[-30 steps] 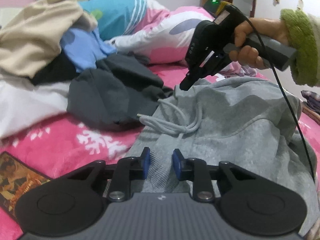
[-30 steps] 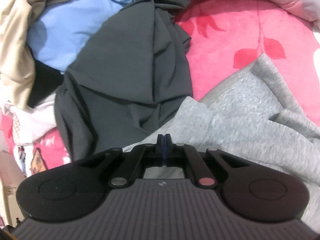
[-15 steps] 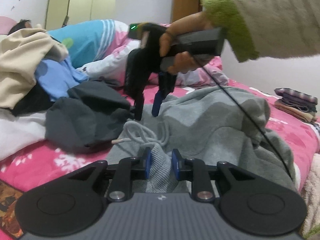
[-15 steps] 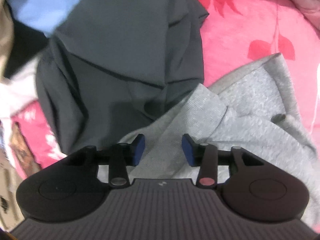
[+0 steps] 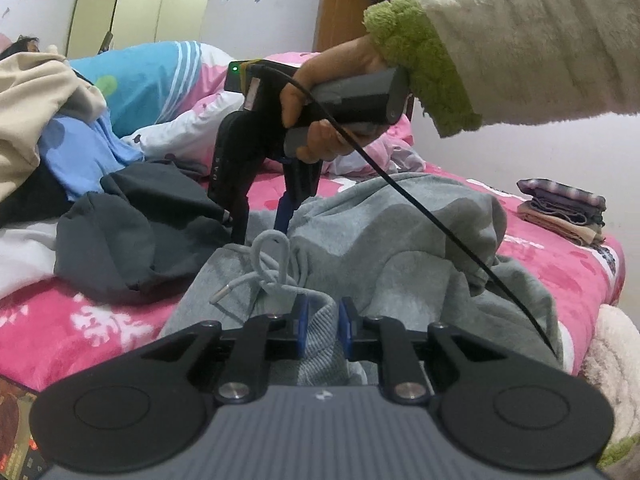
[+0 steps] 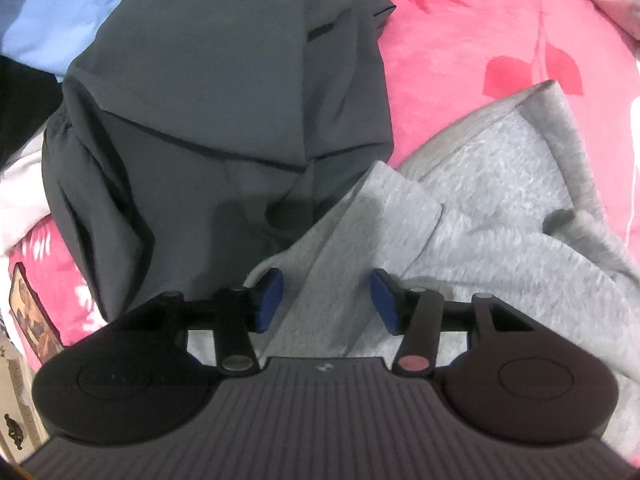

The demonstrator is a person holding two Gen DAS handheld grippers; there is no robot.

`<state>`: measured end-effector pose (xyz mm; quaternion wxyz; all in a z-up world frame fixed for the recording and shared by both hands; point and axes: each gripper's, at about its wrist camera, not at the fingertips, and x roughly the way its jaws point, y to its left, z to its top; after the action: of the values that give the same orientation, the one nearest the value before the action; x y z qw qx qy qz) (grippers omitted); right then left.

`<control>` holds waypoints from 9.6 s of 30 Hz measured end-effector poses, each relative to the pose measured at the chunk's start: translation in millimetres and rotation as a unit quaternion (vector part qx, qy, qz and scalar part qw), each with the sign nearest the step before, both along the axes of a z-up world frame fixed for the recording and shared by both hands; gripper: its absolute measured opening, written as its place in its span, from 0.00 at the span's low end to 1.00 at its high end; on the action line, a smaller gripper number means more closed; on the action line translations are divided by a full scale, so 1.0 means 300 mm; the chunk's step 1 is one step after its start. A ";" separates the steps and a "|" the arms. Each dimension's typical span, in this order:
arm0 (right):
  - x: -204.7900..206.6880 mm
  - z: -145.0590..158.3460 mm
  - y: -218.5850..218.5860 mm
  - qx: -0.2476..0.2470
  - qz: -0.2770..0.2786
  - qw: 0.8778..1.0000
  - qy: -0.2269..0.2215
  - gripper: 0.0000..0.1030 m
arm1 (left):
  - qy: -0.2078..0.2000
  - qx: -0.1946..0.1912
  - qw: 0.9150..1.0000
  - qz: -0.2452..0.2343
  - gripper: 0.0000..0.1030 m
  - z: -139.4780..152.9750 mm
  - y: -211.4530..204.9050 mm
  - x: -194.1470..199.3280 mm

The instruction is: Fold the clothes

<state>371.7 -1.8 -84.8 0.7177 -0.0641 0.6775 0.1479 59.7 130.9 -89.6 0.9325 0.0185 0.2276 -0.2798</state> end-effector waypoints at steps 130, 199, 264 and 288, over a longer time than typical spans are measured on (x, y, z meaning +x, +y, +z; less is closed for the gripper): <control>-0.784 -0.174 -1.348 0.510 -0.369 0.741 -0.232 0.70 | 0.059 -0.013 0.985 0.161 0.75 0.203 -0.249 -0.190; -1.346 -0.103 -1.516 0.330 -0.406 0.781 -0.341 0.07 | 0.134 0.083 0.987 0.022 0.76 -0.053 -0.557 -0.074; -0.717 0.167 -1.256 0.340 -0.243 0.822 -0.387 0.68 | 0.041 0.024 0.995 0.091 0.76 0.149 -0.448 0.079; -0.450 0.312 -1.097 0.302 -0.166 0.822 -0.453 0.10 | -0.015 0.042 0.989 0.144 0.58 0.042 -0.483 0.390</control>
<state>236.7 -330.9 8.9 0.9407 0.2096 0.1984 0.1780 176.7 -14.0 -76.9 0.9647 0.0286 0.2258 -0.1325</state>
